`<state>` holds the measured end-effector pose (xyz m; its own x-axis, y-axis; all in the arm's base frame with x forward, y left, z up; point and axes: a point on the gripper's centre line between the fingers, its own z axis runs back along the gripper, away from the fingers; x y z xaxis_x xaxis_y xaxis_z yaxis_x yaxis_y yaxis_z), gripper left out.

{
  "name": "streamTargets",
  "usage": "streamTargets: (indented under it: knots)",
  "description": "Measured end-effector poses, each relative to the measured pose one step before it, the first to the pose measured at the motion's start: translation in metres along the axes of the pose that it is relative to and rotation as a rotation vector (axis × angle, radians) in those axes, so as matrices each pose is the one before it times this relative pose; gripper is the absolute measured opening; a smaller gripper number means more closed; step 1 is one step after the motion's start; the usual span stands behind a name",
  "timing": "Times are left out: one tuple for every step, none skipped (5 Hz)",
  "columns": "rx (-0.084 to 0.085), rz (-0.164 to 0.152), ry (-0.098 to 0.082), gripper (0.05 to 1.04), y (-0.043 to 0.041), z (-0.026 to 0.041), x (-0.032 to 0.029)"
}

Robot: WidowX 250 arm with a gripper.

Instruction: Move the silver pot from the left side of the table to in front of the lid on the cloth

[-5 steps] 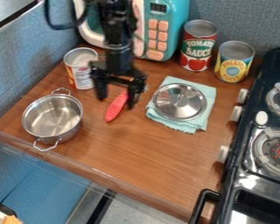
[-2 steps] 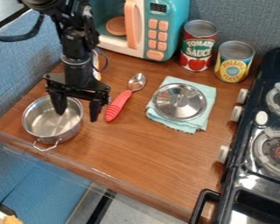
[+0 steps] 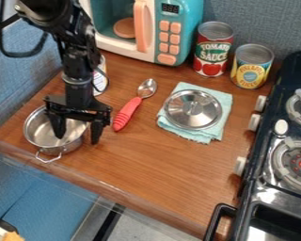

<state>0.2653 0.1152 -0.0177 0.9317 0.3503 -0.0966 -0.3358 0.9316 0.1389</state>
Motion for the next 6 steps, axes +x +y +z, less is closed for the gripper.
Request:
streamTargets:
  knots:
    - [0.0018, 0.0072, -0.0062, 0.635, -0.00293, 0.00084, 0.00176]
    - [-0.0011, -0.0003, -0.0015, 0.333, -0.00060, 0.00034, 0.00049]
    - [-0.0122, -0.0039, -0.0020, 0.146, -0.00425, 0.00033, 0.00020]
    - [-0.0191, 0.0027, 0.0191, 0.077, -0.00585, 0.00367, -0.00380]
    - [-0.0151, -0.0257, -0.0273, 0.073, -0.02578, 0.02167, 0.00265]
    - [-0.0228, -0.0794, -0.0285, 0.073, -0.04071, 0.01989, -0.00192]
